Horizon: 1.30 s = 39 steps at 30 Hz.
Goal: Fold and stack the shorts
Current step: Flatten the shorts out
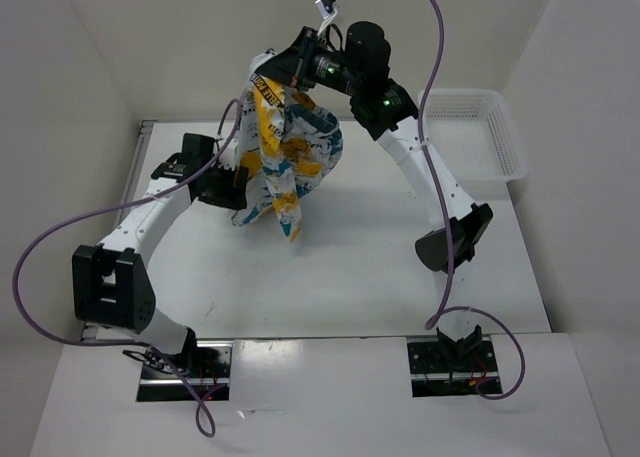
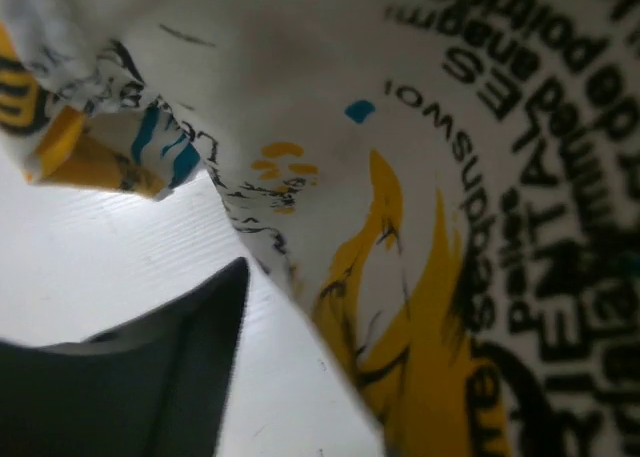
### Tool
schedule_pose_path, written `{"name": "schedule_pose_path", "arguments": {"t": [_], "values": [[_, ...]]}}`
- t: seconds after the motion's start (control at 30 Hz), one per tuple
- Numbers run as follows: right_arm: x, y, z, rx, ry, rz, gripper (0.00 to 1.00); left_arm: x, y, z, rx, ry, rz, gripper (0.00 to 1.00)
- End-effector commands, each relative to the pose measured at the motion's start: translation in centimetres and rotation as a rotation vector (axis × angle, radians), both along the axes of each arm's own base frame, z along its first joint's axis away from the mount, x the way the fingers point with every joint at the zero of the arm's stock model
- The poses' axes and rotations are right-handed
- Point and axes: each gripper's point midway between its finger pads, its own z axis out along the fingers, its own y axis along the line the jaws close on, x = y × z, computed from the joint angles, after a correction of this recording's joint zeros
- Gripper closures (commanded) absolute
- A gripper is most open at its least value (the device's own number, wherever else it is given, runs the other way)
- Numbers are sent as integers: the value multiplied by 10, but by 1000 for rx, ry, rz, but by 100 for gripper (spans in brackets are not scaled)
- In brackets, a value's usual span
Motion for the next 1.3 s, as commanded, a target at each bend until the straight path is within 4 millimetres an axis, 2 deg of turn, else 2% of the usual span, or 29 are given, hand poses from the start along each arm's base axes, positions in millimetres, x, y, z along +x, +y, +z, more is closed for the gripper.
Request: {"name": "schedule_pose_path", "arguments": {"t": [0.0, 0.03, 0.13, 0.2, 0.23, 0.3, 0.33, 0.37, 0.43, 0.5, 0.53, 0.6, 0.63, 0.67, 0.7, 0.73, 0.77, 0.8, 0.83, 0.93, 0.97, 1.0, 1.03, 1.07, 1.1, 1.13, 1.17, 1.23, 1.27], "values": [[-22, -5, 23, 18, -64, 29, 100, 10, -30, 11, -135, -5, -107, 50], [-24, -8, 26, 14, -74, 18, 100, 12, -34, 16, -156, -14, -124, 68], [-20, -10, 19, -13, -70, -7, 100, 22, -28, 18, -122, -30, -97, 98], [-19, -9, 8, -36, -52, -7, 100, 32, -20, 28, -79, -66, -62, 100], [-21, -11, 9, -37, -51, -7, 100, 47, -3, 44, -40, -125, -8, 100], [-20, -11, -9, -79, -35, -8, 100, 64, 20, 68, -12, -196, 60, 100], [-24, -15, -7, -84, -44, -9, 100, 73, 40, 82, -1, -239, 113, 100], [-15, -22, -26, -114, -13, -27, 100, 82, 52, 109, 10, -310, 146, 100], [-11, -36, -49, -155, 29, -50, 100, 85, 70, 129, 19, -356, 189, 100], [3, -59, -69, -198, 48, -112, 100, 90, 77, 137, 28, -389, 209, 100], [3, -69, -94, -233, 105, -131, 100, 92, 78, 140, 34, -402, 216, 100], [7, -84, -121, -288, 124, -158, 100, 103, 79, 124, 35, -385, 216, 100], [4, -85, -151, -327, 171, -151, 100, 109, 75, 121, 33, -383, 207, 100], [-1, -89, -160, -344, 178, -148, 100, 113, 62, 114, 30, -370, 181, 94], [-4, -90, -171, -361, 183, -144, 100, 123, 54, 93, 31, -325, 164, 88], [-8, -93, -197, -388, 228, -138, 100, 127, 47, 81, 32, -293, 148, 75], [-12, -95, -206, -408, 229, -133, 100, 137, 39, 86, 35, -299, 136, 51], [-12, -97, -217, -425, 235, -139, 100, 141, 28, 55, 63, -210, 122, 28], [-15, -101, -233, -451, 257, -145, 100, 145, 25, 49, 76, -188, 121, 21], [-8, -119, -252, -504, 241, -190, 100, 146, 33, 39, 119, -136, 148, 11], [-4, -127, -257, -517, 243, -212, 100, 139, 39, 55, 116, -163, 161, 9], [-5, -128, -263, -530, 248, -208, 100, 125, 42, 44, 128, -135, 166, 9], [-6, -131, -264, -543, 236, -217, 100, 115, 49, 47, 136, -140, 182, 7], [-7, -132, -268, -553, 236, -213, 100, 100, 50, 71, 128, -194, 187, 7], [-9, -134, -279, -569, 256, -219, 100, 85, 42, 71, 134, -192, 169, 7], [-10, -136, -286, -580, 268, -225, 100, 58, 42, 42, 166, -121, 163, 7], [-10, -139, -292, -597, 269, -233, 100, 32, 39, 50, 176, -121, 150, 7], [-13, -145, -307, -631, 286, -244, 100, -5, 30, 31, 214, -56, 108, 7], [-9, -150, -309, -652, 273, -271, 100, -37, 32, 12, 231, 16, 90, 7]]}}
